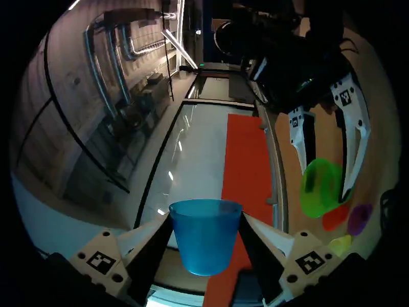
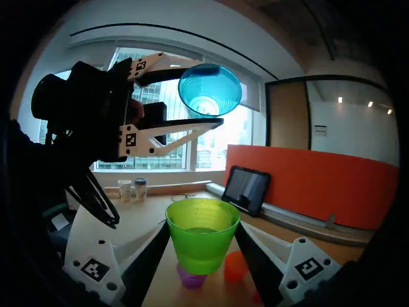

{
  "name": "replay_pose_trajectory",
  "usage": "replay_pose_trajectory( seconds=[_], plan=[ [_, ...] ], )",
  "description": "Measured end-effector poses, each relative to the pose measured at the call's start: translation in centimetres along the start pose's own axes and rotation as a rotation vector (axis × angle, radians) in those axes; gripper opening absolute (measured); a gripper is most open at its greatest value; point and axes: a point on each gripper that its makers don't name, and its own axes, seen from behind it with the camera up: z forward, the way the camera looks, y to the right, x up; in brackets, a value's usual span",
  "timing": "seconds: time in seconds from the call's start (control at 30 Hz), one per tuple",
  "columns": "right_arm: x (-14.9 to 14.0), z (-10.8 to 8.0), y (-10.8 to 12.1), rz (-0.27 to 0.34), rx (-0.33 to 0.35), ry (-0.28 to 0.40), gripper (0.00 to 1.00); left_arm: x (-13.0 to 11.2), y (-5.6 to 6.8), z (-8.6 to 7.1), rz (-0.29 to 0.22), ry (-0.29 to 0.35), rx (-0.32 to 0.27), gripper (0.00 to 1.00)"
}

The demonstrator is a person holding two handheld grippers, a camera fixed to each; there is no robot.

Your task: Pour water

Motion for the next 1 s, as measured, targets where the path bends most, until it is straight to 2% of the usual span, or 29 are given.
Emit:
replay_pose_trajectory(
  seconds=[0.37, 0.6, 1.0],
  plan=[
    [0.1, -0.5, 0.3, 0.004, -0.010, 0.010, 0.89, -1.7, 0.2, 0.1, -0.311, -0.031, -0.027, 0.86],
    [0.1, -0.8, 0.5, 0.004, -0.016, 0.015, 0.90, -2.3, 0.1, -0.4, -0.512, -0.044, -0.052, 0.86],
    [0.4, -1.0, 0.5, -0.001, -0.018, 0.028, 0.90, -3.1, -0.7, -0.4, -0.804, -0.057, -0.079, 0.87]
  ],
)
